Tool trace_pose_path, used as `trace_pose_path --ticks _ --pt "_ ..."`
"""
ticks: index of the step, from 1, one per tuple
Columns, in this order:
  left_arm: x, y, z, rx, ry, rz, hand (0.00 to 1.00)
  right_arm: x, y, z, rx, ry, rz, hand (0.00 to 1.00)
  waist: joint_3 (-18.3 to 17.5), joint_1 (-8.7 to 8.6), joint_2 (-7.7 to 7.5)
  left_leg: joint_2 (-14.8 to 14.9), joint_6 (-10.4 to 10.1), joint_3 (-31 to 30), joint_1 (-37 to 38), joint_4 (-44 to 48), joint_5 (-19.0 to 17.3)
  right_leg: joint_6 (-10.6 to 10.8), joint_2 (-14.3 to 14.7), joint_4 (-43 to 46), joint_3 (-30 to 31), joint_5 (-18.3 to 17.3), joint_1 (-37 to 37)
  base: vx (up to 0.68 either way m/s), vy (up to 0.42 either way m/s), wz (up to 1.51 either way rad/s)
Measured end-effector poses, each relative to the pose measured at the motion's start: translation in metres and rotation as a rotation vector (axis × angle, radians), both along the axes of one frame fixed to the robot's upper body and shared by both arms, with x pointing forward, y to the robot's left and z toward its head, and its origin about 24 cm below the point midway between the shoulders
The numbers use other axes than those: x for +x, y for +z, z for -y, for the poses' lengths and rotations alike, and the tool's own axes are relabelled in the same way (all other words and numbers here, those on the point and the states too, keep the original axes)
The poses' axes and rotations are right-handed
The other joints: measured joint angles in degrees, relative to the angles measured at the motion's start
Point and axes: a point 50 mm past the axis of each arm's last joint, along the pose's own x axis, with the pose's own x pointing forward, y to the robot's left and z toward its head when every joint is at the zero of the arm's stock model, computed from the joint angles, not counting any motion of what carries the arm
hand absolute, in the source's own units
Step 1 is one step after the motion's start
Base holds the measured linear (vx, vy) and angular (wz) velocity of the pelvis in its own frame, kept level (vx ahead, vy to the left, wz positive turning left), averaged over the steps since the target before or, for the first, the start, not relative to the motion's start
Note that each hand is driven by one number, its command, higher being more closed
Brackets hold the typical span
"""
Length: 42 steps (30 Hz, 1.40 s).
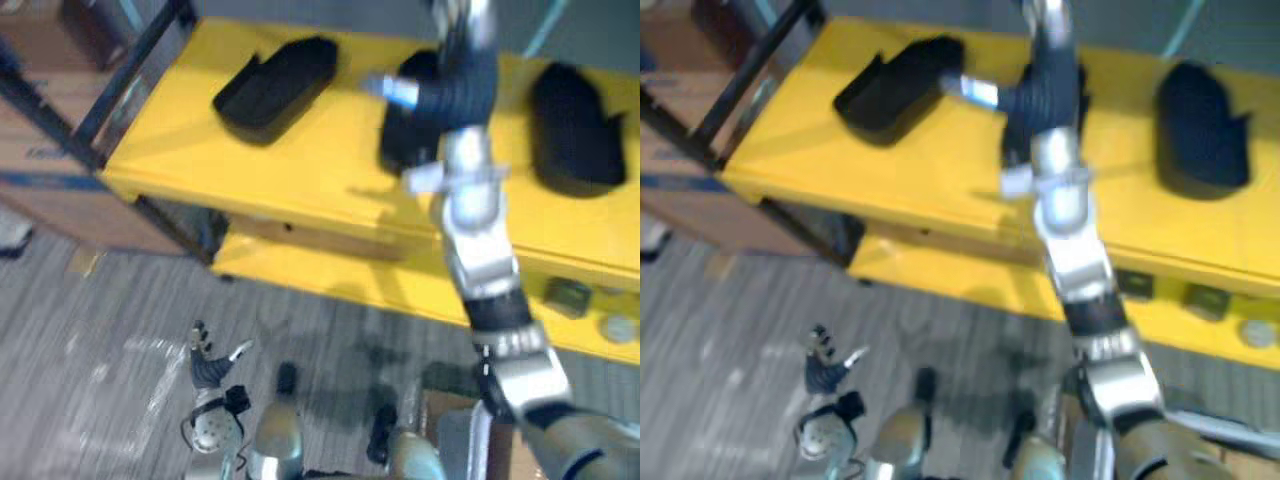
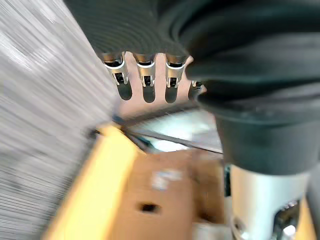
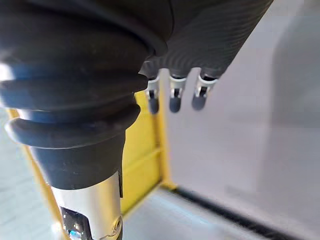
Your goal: Walk over and take plastic housings, then place them on the shelf
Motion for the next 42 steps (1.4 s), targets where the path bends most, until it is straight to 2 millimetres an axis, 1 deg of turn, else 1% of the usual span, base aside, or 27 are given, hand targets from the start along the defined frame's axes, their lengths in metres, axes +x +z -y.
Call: trace_pose_path --ticks 1,3,4,6,7,8,9,11,12,15,17,19,20,21,24,25,27,28,29,31,32,33,34,35,38,40,42 --pt "0.003 0.005 -0.001 0.01 0.012 0.023 0.0 -0.003 -0.011 0.008 0.033 -0.014 -0.036 0.0 -0.41 -0.45 -0.33 -0.05 0.08 0.49 0.43 0.07 -0.32 0.11 0.0 -0.89 0.29 0.4 0.69 0.08 0.066 -0.47" --pt "0.01 0.025 -0.011 0.027 0.082 0.121 0.0 -0.023 -0.044 0.043 0.122 -0.107 -0.117 0.0 -2.67 -2.38 -1.11 -0.25 0.23 2.54 1.33 -0.19 -1.08 0.53 0.05 -3.92 1.97 2.16 1.51 0.05 0.065 -0.38" --pt "0.01 0.03 -0.013 0.03 0.107 0.15 0.0 -0.029 -0.05 0.051 0.14 -0.132 -0.119 0.0 -2.89 -2.87 -1.08 -0.28 0.21 2.94 1.74 -0.38 -1.21 0.66 0.1 -4.62 2.34 2.59 1.88 0.04 0.063 -0.33" --pt "0.009 0.052 -0.024 0.032 0.197 0.257 0.0 -0.054 -0.068 0.082 0.193 -0.261 -0.126 0.0 -4.63 -4.92 -0.72 -0.51 0.27 4.75 3.2 -1.65 -1.37 0.97 0.11 -6.45 3.88 3.51 2.58 0.04 0.04 -0.34" --pt "0.008 0.055 -0.025 0.033 0.213 0.275 0.0 -0.061 -0.072 0.089 0.211 -0.298 -0.124 0.0 -5.28 -5.23 -0.55 -0.53 0.28 5.17 3.4 -1.87 -1.39 0.99 0.14 -6.79 4.37 3.68 2.57 0.05 0.019 -0.39" --pt "0.006 0.063 -0.026 0.035 0.236 0.31 0.0 -0.074 -0.079 0.103 0.261 -0.378 -0.124 0.0 -6.26 -5.63 -0.13 -0.51 0.21 6.25 4.13 -2.24 -1.69 1.02 0.24 -7.2 5.16 3.91 2.62 0.03 0.011 -0.27" --pt "0.005 0.066 -0.027 0.034 0.248 0.325 0.0 -0.081 -0.083 0.109 0.285 -0.432 -0.123 0.0 -6.89 -6.15 0.04 -0.52 0.21 6.51 4.24 -2.47 -1.7 1.08 0.25 -7.39 5.35 3.98 2.62 0.05 0.011 -0.36" --pt "-0.002 0.081 -0.03 0.028 0.325 0.397 0.0 -0.107 -0.101 0.132 0.365 -0.655 -0.145 0.0 -8.05 -7.61 0.62 -0.43 0.14 8.63 6.11 -3.65 -1.77 1.16 0.63 -7.67 7.44 4.19 2.7 0.04 0.009 -0.39" --pt "-0.005 0.084 -0.032 0.025 0.353 0.412 0.0 -0.114 -0.107 0.137 0.387 -0.71 -0.159 0.0 -8.33 -7.99 0.73 -0.42 0.13 9.08 6.12 -3.73 -1.8 1.16 0.87 -7.72 7.73 4.2 2.69 0.01 -0.002 -0.33" --pt "-0.022 0.095 -0.041 0.063 0.483 0.453 0.0 -0.164 -0.137 0.161 0.493 -1.047 -0.206 0.0 -9.33 -9.77 1.43 -0.18 0.0 10.95 7.19 -4.27 -2.09 1.17 1.12 -8.24 9.45 4.36 2.6 0.01 0.003 -0.27" --pt "-0.032 0.099 -0.044 0.105 0.581 0.465 0.0 -0.19 -0.159 0.169 0.569 -1.191 -0.265 0.0 -9.8 -10.88 1.6 -0.13 -0.06 11.61 7.72 -4.48 -2.14 1.15 1.15 -8.53 10.05 4.49 2.71 0.01 0.017 -0.24" --pt "-0.037 0.101 -0.044 0.146 0.625 0.466 0.0 -0.201 -0.181 0.172 0.615 -1.242 -0.362 0.0 -9.85 -11.08 1.65 -0.05 -0.15 12.23 8.1 -4.48 -2.25 1.12 1.23 -8.53 10.68 4.54 2.71 0.0 0.011 -0.15" --pt "-0.04 0.105 -0.043 0.197 0.641 0.471 0.0 -0.21 -0.205 0.169 0.631 -1.287 -0.492 0.0 -9.93 -11.17 1.78 -0.06 -0.09 12.22 8.09 -4.49 -2.28 1.12 1.21 -8.51 10.66 4.57 2.71 -0.02 0.005 -0.07" --pt "-0.041 0.107 -0.042 0.222 0.647 0.478 0.0 -0.213 -0.213 0.168 0.635 -1.301 -0.545 0.0 -9.97 -11.15 1.82 -0.06 -0.02 12.23 8.1 -4.5 -2.33 1.12 1.21 -8.48 10.66 4.58 2.71 0.0 0.0 0.0" --pt "-0.043 0.122 -0.043 0.434 0.625 0.468 0.0 -0.22 -0.256 0.154 0.653 -1.263 -0.816 0.0 -11.26 -11.07 2.27 -0.07 -0.05 12.29 8.1 -4.63 -2.64 1.13 1.15 -8.39 10.56 4.56 2.71 0.0 0.0 0.0" --pt "-0.042 0.126 -0.045 0.479 0.609 0.46 0.0 -0.22 -0.263 0.152 0.649 -1.252 -0.853 0.0 -11.66 -11.07 2.44 -0.05 -0.05 12.3 8.09 -4.68 -2.64 1.12 1.15 -8.4 10.54 4.56 2.71 0.0 0.0 0.0" --pt "-0.034 0.14 -0.06 0.692 0.507 0.395 0.0 -0.222 -0.282 0.142 0.62 -1.19 -0.975 0.0 -12.56 -11.07 3.23 -0.03 -0.07 12.32 8.09 -4.74 -2.66 1.12 1.14 -8.4 10.49 4.55 2.73 0.0 0.0 0.0" --pt "-0.031 0.144 -0.065 0.751 0.481 0.378 0.0 -0.223 -0.286 0.141 0.614 -1.18 -1.004 0.0 -12.66 -11.04 3.42 -0.04 -0.07 12.32 8.07 -4.76 -2.66 1.12 1.13 -8.39 10.47 4.54 2.72 0.0 0.0 0.0" --pt "-0.023 0.155 -0.075 0.851 0.422 0.34 0.0 -0.227 -0.294 0.139 0.604 -1.167 -1.054 0.0 -12.7 -11.04 3.52 -0.06 -0.07 12.36 8.06 -4.77 -2.66 1.12 1.12 -8.38 10.45 4.53 2.72 0.0 0.0 0.0" --pt "-0.008 0.17 -0.09 0.992 0.346 0.279 0.0 -0.231 -0.301 0.14 0.584 -1.158 -1.098 0.0 -12.79 -11.09 3.75 -0.08 -0.07 12.63 8.08 -4.78 -2.66 1.07 1.11 -8.39 10.51 4.45 2.62 -0.01 0.003 -0.03" --pt "0.004 0.177 -0.101 1.069 0.292 0.219 0.0 -0.234 -0.304 0.144 0.561 -1.156 -1.117 0.0 -12.75 -11.2 3.8 -0.14 -0.08 12.89 8.05 -4.79 -2.66 1.07 1.12 -8.43 10.67 4.44 2.48 -0.01 0.004 -0.07" --pt "0.01 0.179 -0.107 1.098 0.267 0.18 0.0 -0.235 -0.305 0.146 0.548 -1.154 -1.128 0.0 -12.76 -11.26 3.81 -0.14 -0.08 13.34 8.07 -4.87 -2.67 1.07 1.12 -8.47 10.86 4.43 2.35 -0.01 0.009 -0.12" --pt "0.021 0.181 -0.12 1.146 0.228 0.092 0.0 -0.236 -0.306 0.152 0.519 -1.158 -1.141 0.0 -12.78 -11.32 3.89 -0.2 -0.08 13.93 7.99 -4.88 -2.67 1.07 1.13 -8.53 11.3 4.44 1.99 0.0 0.012 -0.14" --pt "0.03 0.182 -0.133 1.179 0.206 0.009 0.0 -0.238 -0.307 0.158 0.493 -1.163 -1.154 0.0 -12.77 -11.38 3.96 -0.33 -0.08 14.21 7.85 -4.9 -2.67 1.06 1.13 -8.52 11.77 4.46 1.61 0.01 0.013 -0.15" --pt "0.043 0.181 -0.16 1.218 0.16 -0.154 0.0 -0.245 -0.309 0.168 0.48 -1.186 -1.176 0.0 -12.67 -12.05 3.86 -0.57 -0.22 14.63 7.85 -4.89 -2.69 1.07 1.12 -8.52 12.28 4.51 1.36 0.04 0.013 -0.08" --pt "0.05 0.178 -0.174 1.236 0.105 -0.261 0.0 -0.249 -0.312 0.172 0.475 -1.201 -1.197 0.0 -12.39 -12.86 3.77 -0.9 -0.18 14.67 7.8 -4.85 -2.68 1.03 1.09 -8.29 12.57 4.49 1.15 0.07 0.019 -0.03" --pt "0.056 0.178 -0.181 1.245 0.055 -0.329 0.0 -0.249 -0.313 0.173 0.493 -1.21 -1.198 0.0 -11.93 -12.84 3.88 -1.02 -0.22 15.12 7.57 -4.61 -2.71 0.94 1.11 -7.92 13.27 4.39 0.43 0.07 0.017 -0.09"
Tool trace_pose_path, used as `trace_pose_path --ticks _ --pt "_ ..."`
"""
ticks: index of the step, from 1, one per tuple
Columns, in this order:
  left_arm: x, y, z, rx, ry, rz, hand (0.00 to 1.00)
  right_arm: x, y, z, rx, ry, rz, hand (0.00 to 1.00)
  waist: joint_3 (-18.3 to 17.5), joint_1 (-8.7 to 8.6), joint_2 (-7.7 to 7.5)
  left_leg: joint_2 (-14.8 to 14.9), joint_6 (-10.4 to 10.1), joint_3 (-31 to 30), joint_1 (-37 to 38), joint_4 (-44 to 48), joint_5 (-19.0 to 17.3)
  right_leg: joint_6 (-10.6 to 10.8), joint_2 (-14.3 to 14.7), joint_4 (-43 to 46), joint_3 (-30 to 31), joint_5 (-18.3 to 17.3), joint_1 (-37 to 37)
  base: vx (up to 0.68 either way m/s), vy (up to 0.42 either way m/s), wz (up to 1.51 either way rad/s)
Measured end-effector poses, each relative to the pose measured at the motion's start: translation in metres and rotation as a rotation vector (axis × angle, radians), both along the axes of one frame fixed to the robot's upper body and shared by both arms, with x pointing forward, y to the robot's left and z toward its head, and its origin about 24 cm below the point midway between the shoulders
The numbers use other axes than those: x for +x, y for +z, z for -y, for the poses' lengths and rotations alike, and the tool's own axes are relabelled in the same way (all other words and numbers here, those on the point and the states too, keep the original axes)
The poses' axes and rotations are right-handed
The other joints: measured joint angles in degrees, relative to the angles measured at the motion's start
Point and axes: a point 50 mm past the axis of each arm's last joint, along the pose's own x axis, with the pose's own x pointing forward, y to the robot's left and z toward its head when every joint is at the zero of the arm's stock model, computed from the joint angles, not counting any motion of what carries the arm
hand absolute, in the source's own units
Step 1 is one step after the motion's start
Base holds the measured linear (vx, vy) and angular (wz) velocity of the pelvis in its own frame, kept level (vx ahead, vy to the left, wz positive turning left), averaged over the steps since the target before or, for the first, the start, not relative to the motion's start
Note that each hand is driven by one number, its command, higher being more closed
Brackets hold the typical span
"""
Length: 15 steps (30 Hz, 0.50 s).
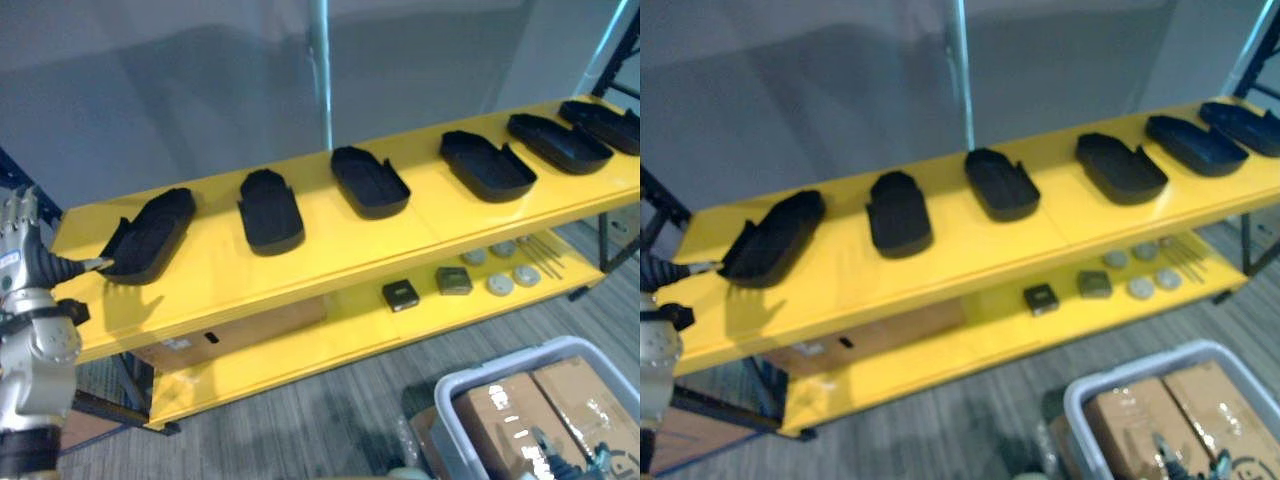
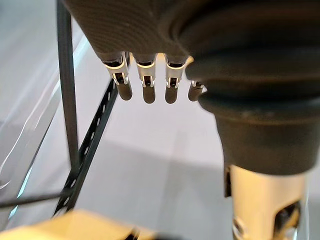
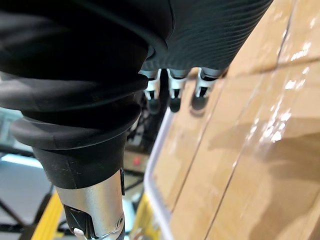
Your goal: Walk over and take plastic housings, then place them on the shelf
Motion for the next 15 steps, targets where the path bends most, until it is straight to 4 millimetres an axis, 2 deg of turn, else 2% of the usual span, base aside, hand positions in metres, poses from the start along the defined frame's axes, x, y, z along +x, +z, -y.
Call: trace_pose_path --ticks 6,15 --pt "0.014 0.001 -0.013 0.051 -0.069 -0.25 0.0 0.013 0.004 0.006 -0.015 0.007 0.029 0.0 3.23 -1.19 0.73 -0.03 0.03 0.06 -0.66 0.33 -0.07 -0.4 0.11 1.39 0.64 -0.35 -1.62 0.01 0.001 -0.01" --pt "0.019 -0.007 -0.015 0.073 -0.138 -0.428 0.0 0.025 0.008 0.01 -0.021 0.038 0.055 0.0 6.37 -2.29 1.27 0.66 0.07 0.45 -1.79 5.3 -3.01 -0.33 0.04 3.39 2.19 -1.72 -2.1 -0.01 -0.005 -0.06"
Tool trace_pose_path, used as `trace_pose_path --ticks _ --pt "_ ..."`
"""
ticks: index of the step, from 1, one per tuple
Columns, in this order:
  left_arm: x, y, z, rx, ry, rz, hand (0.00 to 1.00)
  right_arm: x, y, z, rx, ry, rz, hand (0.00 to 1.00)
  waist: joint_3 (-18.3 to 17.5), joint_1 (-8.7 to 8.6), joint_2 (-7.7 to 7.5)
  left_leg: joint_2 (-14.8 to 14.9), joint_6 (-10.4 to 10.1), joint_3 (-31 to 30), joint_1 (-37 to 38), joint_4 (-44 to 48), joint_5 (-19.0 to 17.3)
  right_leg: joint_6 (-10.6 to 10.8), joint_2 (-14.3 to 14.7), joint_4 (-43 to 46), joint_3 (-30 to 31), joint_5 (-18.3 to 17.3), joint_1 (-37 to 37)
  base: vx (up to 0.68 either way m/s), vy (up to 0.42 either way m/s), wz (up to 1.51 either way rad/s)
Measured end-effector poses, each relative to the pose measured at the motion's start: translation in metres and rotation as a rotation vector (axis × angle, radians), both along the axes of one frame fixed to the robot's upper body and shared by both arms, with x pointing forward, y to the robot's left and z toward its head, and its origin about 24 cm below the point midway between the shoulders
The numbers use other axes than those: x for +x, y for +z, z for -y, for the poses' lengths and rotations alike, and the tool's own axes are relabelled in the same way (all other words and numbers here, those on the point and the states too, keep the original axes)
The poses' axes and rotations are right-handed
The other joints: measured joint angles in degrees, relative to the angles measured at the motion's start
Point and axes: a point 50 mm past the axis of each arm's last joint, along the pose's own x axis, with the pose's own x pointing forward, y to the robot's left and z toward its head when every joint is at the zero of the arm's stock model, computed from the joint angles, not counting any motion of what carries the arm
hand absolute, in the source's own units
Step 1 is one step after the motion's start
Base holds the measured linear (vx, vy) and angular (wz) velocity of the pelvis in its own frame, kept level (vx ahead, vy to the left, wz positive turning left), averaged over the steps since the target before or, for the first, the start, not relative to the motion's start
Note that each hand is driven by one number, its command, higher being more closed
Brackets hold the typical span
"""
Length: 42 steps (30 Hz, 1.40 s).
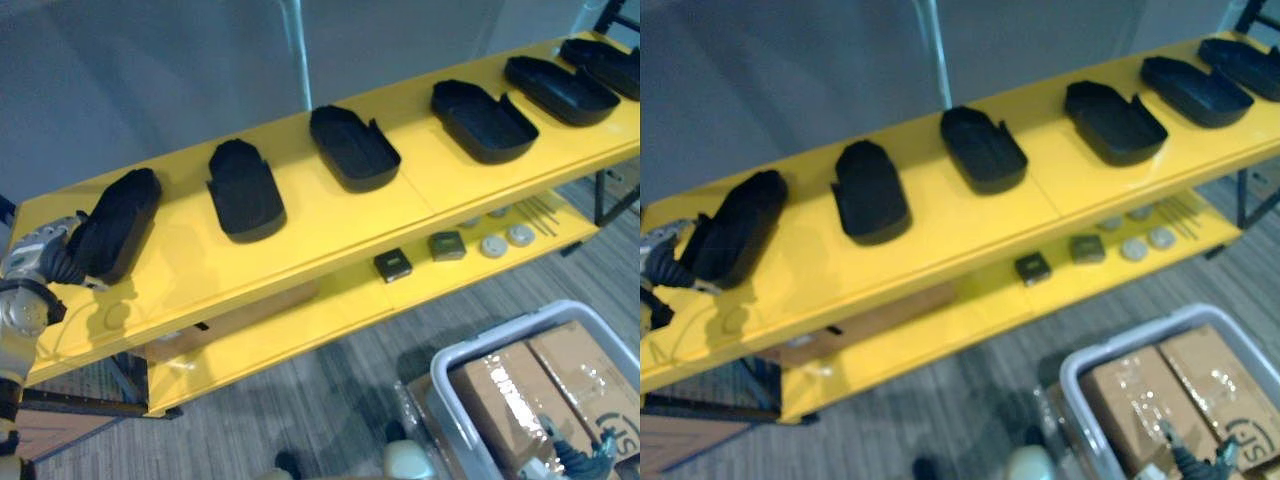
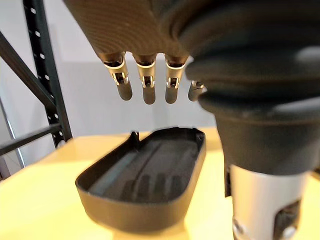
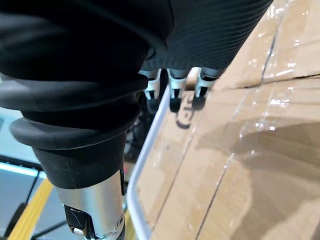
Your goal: Walk over and take plastic housings, then place them on the shelf
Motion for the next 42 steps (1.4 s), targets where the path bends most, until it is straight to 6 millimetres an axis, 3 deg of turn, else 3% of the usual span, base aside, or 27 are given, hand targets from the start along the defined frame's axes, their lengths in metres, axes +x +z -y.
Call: trace_pose_path --ticks 9,24,25,37,42 --pt "-0.004 -0.016 -0.008 -0.02 0.057 -0.162 0.0 0.008 0.004 0.007 -0.006 -0.005 0.007 0.0 3.43 -0.88 0.05 1.41 -0.23 1.14 -2.26 5.25 -2.7 -0.04 0.66 1.18 1.62 0.06 -1.76 0.0 -0.009 -0.09" --pt "-0.006 -0.023 -0.014 -0.074 0.193 -0.156 0.0 0.008 0.007 0.011 -0.015 0.004 0.011 0.0 7.16 -1.36 -0.21 3.5 0.24 -0.02 -6.46 14.76 -7.98 -0.04 0.86 1.55 1.63 0.01 -1.74 0.0 0.002 0.0" --pt "-0.006 -0.024 -0.014 -0.082 0.207 -0.151 1.0 0.009 0.007 0.011 -0.014 0.009 0.012 0.0 7.24 -1.68 -0.13 3.85 0.28 -0.26 -7.04 15.86 -8.68 0.0 0.96 1.53 1.61 -0.02 -1.76 0.01 0.03 0.04" --pt "-0.007 -0.022 -0.016 -0.145 0.236 -0.1 1.0 0.01 0.009 0.014 -0.015 0.04 0.02 0.0 8.17 -2.08 0.08 4.34 0.54 -0.25 -7.79 17.93 -9.96 0.24 0.96 1.94 1.72 -0.21 -1.72 0.0 0.008 -0.01" --pt "-0.002 -0.026 -0.005 -0.202 0.203 -0.064 1.0 0.011 0.01 0.014 -0.015 0.051 0.021 0.0 8.26 -2.17 0.24 4.3 0.54 -0.22 -7.72 17.85 -9.95 0.43 0.91 2.24 1.74 -0.38 -1.73 0.0 0.0 0.0"
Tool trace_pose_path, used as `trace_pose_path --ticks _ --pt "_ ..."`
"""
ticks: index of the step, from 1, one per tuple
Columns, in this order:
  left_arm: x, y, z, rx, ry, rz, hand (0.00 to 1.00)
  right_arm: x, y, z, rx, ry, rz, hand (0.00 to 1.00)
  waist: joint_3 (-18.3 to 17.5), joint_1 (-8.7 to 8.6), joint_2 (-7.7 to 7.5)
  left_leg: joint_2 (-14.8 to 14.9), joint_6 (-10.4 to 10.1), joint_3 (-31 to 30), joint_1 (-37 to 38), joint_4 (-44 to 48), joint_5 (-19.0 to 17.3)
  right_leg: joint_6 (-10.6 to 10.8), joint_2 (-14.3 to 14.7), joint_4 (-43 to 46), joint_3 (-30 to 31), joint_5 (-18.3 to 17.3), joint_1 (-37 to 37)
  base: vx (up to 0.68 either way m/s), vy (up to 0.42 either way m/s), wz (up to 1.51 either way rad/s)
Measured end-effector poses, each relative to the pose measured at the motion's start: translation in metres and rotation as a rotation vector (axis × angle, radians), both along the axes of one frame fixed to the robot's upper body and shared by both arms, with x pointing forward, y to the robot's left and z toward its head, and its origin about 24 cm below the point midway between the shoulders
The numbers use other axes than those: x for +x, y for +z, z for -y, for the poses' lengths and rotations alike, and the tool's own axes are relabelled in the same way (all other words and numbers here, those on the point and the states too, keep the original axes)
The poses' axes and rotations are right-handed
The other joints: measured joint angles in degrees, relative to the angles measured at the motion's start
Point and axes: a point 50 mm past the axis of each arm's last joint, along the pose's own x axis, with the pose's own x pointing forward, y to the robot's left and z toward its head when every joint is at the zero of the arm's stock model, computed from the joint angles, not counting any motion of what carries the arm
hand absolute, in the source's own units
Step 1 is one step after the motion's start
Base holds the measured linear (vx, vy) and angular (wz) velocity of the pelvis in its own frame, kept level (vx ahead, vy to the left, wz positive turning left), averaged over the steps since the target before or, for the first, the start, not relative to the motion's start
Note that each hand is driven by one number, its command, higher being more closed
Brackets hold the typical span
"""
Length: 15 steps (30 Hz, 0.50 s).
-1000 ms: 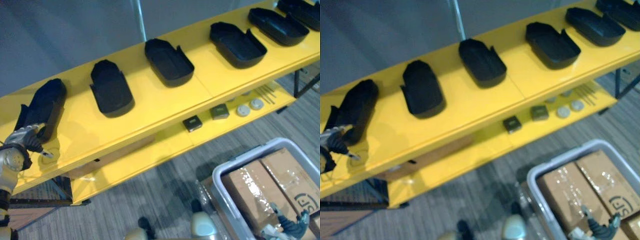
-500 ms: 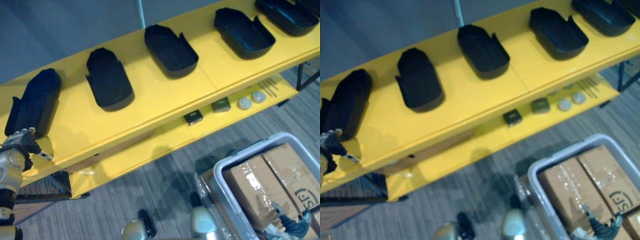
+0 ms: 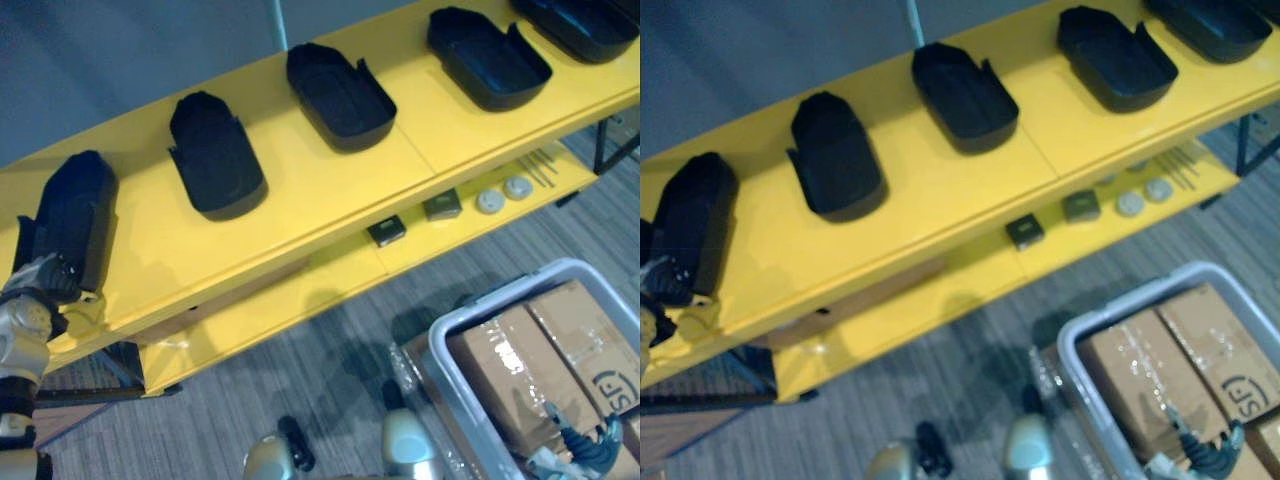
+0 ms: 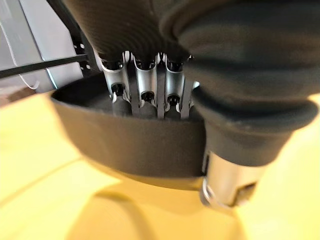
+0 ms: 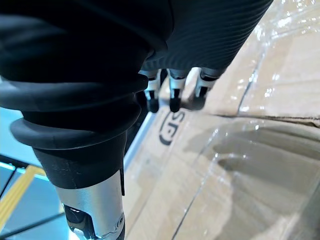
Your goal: Walk over and take plastic housings, then place them on the shelf
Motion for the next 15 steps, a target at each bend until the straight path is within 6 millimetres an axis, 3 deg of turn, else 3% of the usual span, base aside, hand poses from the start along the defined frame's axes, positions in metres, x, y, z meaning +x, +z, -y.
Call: trace_pose_path --ticks 15 --pt "0.008 -0.017 0.015 -0.113 0.053 0.108 1.0 0.001 0.0 -0.001 -0.003 0.012 0.003 0.0 0.21 -0.01 -0.32 -0.15 -0.06 0.97 0.87 -0.6 0.06 0.1 -0.03 1.05 0.62 -0.57 -0.53 0.01 0.004 -0.02"
